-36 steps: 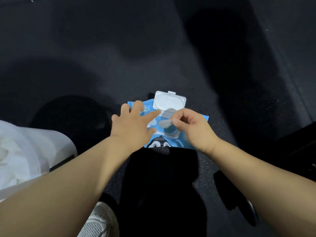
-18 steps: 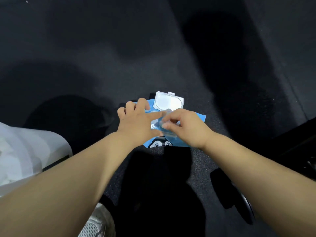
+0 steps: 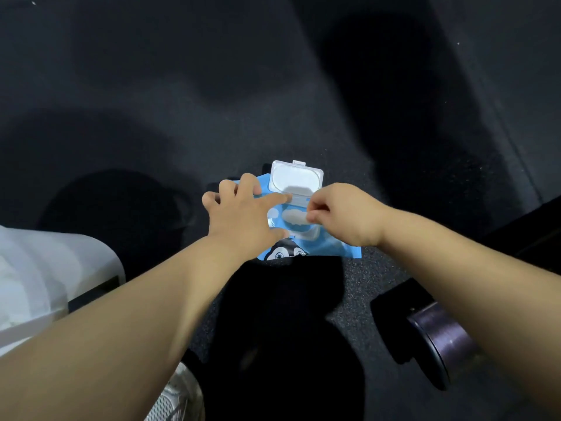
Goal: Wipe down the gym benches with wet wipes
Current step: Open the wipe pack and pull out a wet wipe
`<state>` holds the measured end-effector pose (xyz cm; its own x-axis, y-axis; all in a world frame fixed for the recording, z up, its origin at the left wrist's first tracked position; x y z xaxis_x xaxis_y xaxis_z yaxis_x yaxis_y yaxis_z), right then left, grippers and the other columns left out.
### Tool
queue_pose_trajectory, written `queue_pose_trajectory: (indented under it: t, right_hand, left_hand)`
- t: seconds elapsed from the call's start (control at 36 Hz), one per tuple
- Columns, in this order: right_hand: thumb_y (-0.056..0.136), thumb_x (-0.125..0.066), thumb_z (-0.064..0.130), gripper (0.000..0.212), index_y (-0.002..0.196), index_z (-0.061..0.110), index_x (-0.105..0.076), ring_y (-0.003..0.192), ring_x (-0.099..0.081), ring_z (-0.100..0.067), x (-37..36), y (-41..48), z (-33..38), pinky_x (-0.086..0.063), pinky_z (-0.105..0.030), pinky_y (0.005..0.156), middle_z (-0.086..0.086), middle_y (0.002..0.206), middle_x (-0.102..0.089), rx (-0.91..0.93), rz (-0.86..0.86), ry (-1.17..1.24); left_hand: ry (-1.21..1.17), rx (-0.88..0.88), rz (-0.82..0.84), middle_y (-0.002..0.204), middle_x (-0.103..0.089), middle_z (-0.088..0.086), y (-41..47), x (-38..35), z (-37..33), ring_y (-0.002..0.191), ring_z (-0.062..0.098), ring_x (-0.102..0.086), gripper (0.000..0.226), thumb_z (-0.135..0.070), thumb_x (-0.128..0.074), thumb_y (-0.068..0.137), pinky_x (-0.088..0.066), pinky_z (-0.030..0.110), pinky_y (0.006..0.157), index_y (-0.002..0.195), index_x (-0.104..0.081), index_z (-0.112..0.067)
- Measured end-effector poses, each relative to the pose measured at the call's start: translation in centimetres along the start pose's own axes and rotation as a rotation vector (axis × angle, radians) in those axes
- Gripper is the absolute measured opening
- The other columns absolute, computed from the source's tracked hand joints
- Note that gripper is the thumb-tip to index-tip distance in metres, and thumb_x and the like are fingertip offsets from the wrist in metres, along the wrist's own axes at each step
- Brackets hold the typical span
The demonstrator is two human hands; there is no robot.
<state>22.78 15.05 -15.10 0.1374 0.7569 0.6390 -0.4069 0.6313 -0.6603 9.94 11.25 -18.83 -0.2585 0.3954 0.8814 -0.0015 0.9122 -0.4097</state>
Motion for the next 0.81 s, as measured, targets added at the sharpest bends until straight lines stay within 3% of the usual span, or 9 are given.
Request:
queue_pose_trajectory:
  t: [0.19,0.31,0.36,0.42,0.47,0.58,0.69,0.75,0.81]
  right_hand:
    - [0.093,-0.055,0.020,0.016,0.079,0.016,-0.061,0.068,-0.052,-0.009,0.2,-2.0,-0.9,-0.040,-0.026,0.065,0.008,0.071,-0.055,-0.033,-0.068,0.137]
    - [0.091,-0.056,0.016,0.015,0.079,0.010,-0.063,0.080,-0.063,-0.021,0.6,-2.7,-0.3,-0.048,-0.031,0.071,-0.001,0.077,-0.062,-0.027,-0.111,0.189]
    - [0.090,-0.057,0.012,0.016,0.075,0.011,-0.062,0.077,-0.065,-0.024,2.4,-3.4,-0.4,-0.051,-0.036,0.073,-0.004,0.076,-0.066,0.004,-0.184,0.233]
    - [0.089,-0.058,0.012,0.015,0.074,0.014,-0.063,0.068,-0.062,-0.017,5.0,-4.3,-1.4,-0.049,-0.032,0.069,0.000,0.069,-0.063,0.015,-0.279,0.196]
    - [0.088,-0.061,0.013,0.015,0.073,0.016,-0.062,0.060,-0.054,-0.007,6.2,-5.3,-3.3,-0.044,-0.025,0.065,0.006,0.064,-0.059,-0.016,-0.308,0.175]
    - [0.087,-0.064,0.015,0.015,0.072,0.016,-0.064,0.063,-0.050,-0.006,4.2,-5.4,-5.3,-0.047,-0.032,0.069,0.008,0.067,-0.058,-0.080,-0.225,0.400]
    - [0.087,-0.065,0.014,0.021,0.068,0.024,-0.062,0.093,-0.049,-0.004,2.1,-4.1,-4.4,-0.035,-0.006,0.082,0.011,0.088,-0.051,-0.050,-0.233,0.463]
    - [0.086,-0.064,0.012,0.015,0.071,0.015,-0.064,0.104,-0.044,-0.005,1.0,-3.5,-4.1,-0.028,0.004,0.081,0.010,0.094,-0.050,-0.058,-0.231,0.491]
    - [0.085,-0.064,0.010,0.011,0.077,0.004,-0.066,0.101,-0.043,-0.001,0.3,-3.1,-3.9,-0.026,0.005,0.079,0.008,0.094,-0.052,-0.059,-0.242,0.503]
  left_hand:
    - [-0.029,-0.018,0.006,0.113,-0.026,-0.010,0.1,-0.1,-1.0,0.109,0.022,-0.025,0.055,-0.065,-0.058,0.072,-0.024,0.046,0.095,0.123,-0.039,-0.060]
    - [-0.017,0.004,0.041,0.113,-0.025,-0.009,0.3,-0.6,-0.9,0.108,0.023,-0.024,0.051,-0.060,-0.059,0.074,-0.025,0.048,0.095,0.121,-0.040,-0.059]
    - [0.019,0.020,0.053,0.114,-0.025,-0.007,0.3,-0.7,-0.5,0.107,0.026,-0.024,0.042,-0.055,-0.060,0.075,-0.026,0.049,0.094,0.115,-0.045,-0.052]
    - [0.042,0.014,0.061,0.118,-0.026,-0.006,0.4,-0.8,-0.3,0.109,0.027,-0.026,0.044,-0.060,-0.060,0.075,-0.027,0.049,0.095,0.115,-0.047,-0.047]
    - [0.032,-0.020,0.077,0.118,-0.027,-0.007,0.5,-0.5,-0.3,0.109,0.026,-0.026,0.053,-0.069,-0.058,0.072,-0.025,0.047,0.098,0.120,-0.043,-0.055]
    - [-0.109,-0.050,0.118,0.111,-0.028,-0.012,1.0,-0.1,0.1,0.108,0.020,-0.024,0.054,-0.066,-0.062,0.071,-0.019,0.038,0.100,0.122,-0.045,-0.057]
    - [-0.212,-0.076,0.085,0.114,-0.031,-0.018,0.2,-0.2,0.4,0.112,0.015,-0.023,0.051,-0.062,-0.062,0.074,-0.015,0.033,0.100,0.123,-0.049,-0.054]
    - [-0.253,-0.079,0.088,0.119,-0.032,-0.019,-0.4,-0.4,0.3,0.113,0.013,-0.022,0.050,-0.063,-0.062,0.074,-0.013,0.032,0.100,0.121,-0.049,-0.055]
    - [-0.259,-0.082,0.091,0.122,-0.032,-0.019,-0.8,-0.3,0.2,0.114,0.013,-0.023,0.047,-0.063,-0.061,0.075,-0.014,0.032,0.102,0.120,-0.050,-0.054]
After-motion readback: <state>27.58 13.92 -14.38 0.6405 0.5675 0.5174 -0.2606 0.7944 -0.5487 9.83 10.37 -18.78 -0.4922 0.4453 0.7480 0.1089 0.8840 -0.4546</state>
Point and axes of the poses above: each hand's wrist, its own y-axis towards the middle knuckle, its own x-axis out of the back of the hand, z = x × y, the point moved 8 cm from there along y, towards the middle knuckle
